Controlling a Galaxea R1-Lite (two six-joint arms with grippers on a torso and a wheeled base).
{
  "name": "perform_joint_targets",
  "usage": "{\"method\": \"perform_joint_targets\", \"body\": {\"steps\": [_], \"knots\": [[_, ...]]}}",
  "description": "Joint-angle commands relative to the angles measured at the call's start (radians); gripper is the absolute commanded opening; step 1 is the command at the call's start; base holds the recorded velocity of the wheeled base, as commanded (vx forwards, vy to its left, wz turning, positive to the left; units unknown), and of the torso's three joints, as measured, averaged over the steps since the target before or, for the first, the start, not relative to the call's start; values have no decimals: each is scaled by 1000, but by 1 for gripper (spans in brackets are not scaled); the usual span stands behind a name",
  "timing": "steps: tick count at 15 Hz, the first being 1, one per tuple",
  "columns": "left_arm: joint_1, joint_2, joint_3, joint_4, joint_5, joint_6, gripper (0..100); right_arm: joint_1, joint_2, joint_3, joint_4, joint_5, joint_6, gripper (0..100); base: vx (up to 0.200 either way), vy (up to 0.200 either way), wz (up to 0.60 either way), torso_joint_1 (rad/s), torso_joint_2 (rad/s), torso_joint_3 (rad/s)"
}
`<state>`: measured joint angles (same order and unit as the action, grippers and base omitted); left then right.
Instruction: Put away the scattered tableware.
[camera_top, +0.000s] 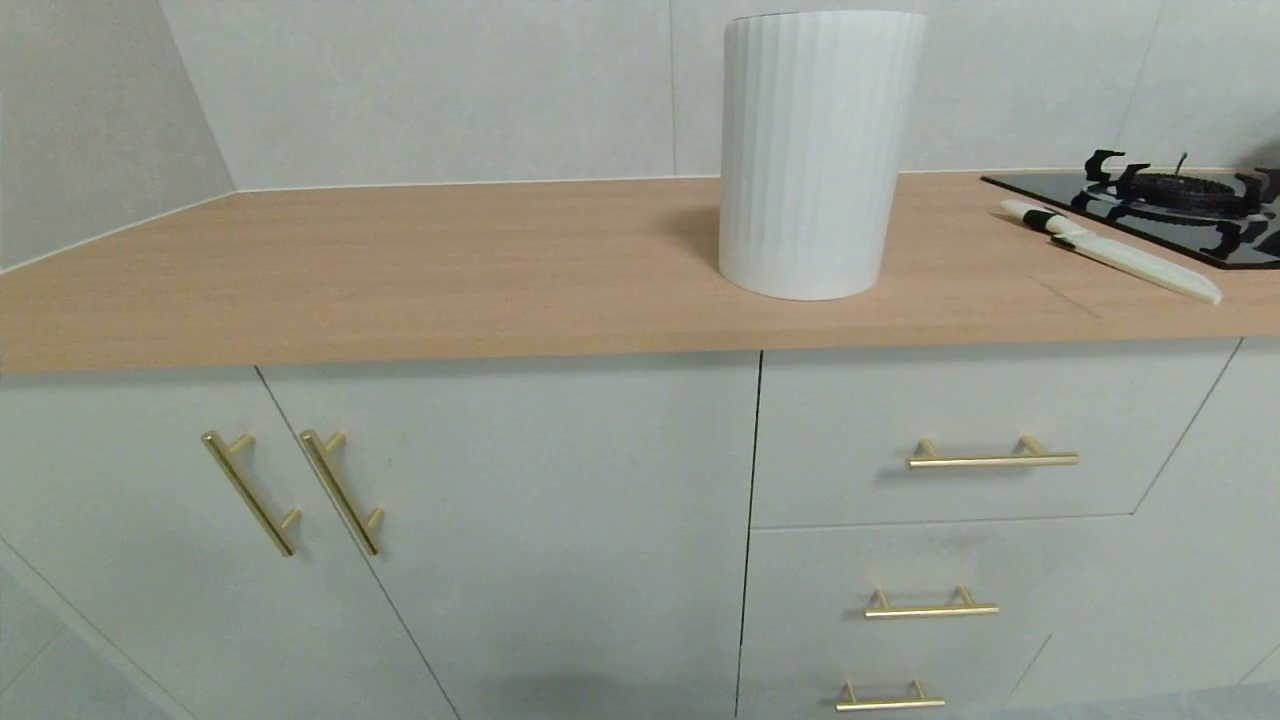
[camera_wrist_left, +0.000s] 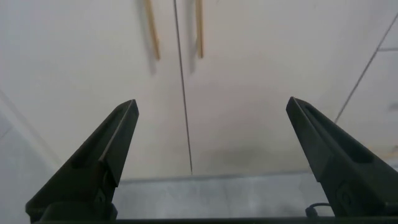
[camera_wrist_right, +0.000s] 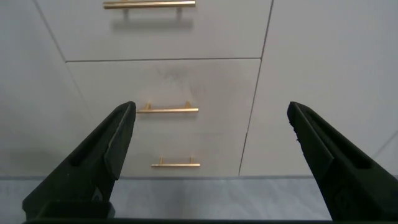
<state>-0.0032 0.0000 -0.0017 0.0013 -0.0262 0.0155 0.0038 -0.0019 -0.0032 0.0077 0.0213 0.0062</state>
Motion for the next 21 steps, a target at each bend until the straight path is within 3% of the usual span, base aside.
{"method": "perform_joint_targets", "body": {"steps": [1, 10, 19, 21], "knots": [[0, 0, 0, 0, 0, 0, 100, 1, 2, 0, 0, 0, 0, 100, 200, 0, 0, 2, 7, 7], [0, 0, 0, 0, 0, 0, 100, 1, 2, 0, 0, 0, 0, 100, 22, 0, 0, 1, 0, 0], [0, 0, 0, 0, 0, 0, 100, 1, 2, 0, 0, 0, 0, 100, 0, -200, 0, 2, 1, 4], [0, 0, 0, -1, 0, 0, 100, 1, 2, 0, 0, 0, 0, 100, 0, 0, 0, 0, 0, 0]]}}
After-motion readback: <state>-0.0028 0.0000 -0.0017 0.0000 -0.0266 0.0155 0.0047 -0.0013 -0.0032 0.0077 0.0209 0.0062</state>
